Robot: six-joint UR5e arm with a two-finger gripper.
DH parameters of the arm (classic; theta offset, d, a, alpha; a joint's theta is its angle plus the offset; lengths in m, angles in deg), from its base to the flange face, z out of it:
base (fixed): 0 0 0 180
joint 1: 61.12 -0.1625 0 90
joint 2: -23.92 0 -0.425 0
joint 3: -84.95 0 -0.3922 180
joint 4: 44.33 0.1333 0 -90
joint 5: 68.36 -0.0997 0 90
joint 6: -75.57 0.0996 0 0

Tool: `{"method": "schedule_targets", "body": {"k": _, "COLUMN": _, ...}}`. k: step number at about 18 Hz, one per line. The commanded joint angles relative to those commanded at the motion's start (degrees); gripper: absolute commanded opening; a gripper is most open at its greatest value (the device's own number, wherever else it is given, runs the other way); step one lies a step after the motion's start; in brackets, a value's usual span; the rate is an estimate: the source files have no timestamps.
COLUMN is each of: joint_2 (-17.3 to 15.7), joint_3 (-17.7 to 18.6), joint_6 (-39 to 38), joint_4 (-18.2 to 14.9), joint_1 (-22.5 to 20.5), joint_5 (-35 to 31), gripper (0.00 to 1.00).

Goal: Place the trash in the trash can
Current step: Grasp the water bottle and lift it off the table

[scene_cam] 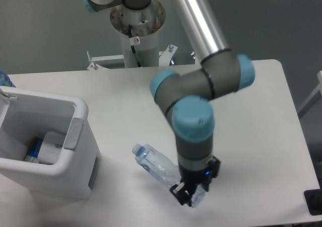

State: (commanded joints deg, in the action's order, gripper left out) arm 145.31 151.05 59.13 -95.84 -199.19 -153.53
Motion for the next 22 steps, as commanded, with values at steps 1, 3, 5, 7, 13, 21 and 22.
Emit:
{"method": "schedule_targets", "body": {"k": 1, "joint_2": -0.27, "joint_3": -0.61, "joint_6": 0.09, "joint_4": 1.05, "joint_1": -0.09, "joint_5": 0.26, "gripper": 0.57}}
{"method": "schedule_targets", "body": {"k": 3, "joint_2": -0.62, "joint_3": -1.14, "joint_6": 0.00, "joint_4": 2.46, "joint_1": -0.09, "joint_5": 1.23, "gripper": 0.56}}
{"method": "schedule_targets", "body": {"k": 5, "joint_2": -1.06, "joint_3": -1.41, "joint_6": 0.00, "joint_4": 2.73, "joint_1": 0.08, "joint_5": 1.85, "gripper": 0.56}}
{"method": "schedule_targets", "body": {"k": 7, "joint_2": -1.41, "joint_3": -1.76, "joint_6": 0.09, "joint_4": 2.99, "joint_1": 0.35, "joint_5": 2.55, "gripper": 0.56}}
{"method": "schedule_targets", "body": {"k": 13, "joint_2": -5.54, "joint_3": -2.55, "joint_6": 0.09, "joint_4": 3.08, "joint_1": 0.61, "joint_5": 9.83, "gripper": 0.54}}
{"method": "schedule_targets", "body": {"k": 21, "joint_2": -8.00, "joint_3": -4.83, "joint_6": 0.62, "joint_4": 6.33, "joint_1": 2.72, "joint_5": 17.66, "gripper": 0.54}}
{"method": "schedule_targets", "body": {"k": 22, "joint_2": -8.09, "joint_3": -5.53, "joint_6": 0.62, "joint_4": 6.33, "joint_1": 2.90, "joint_5": 18.54, "gripper": 0.54}}
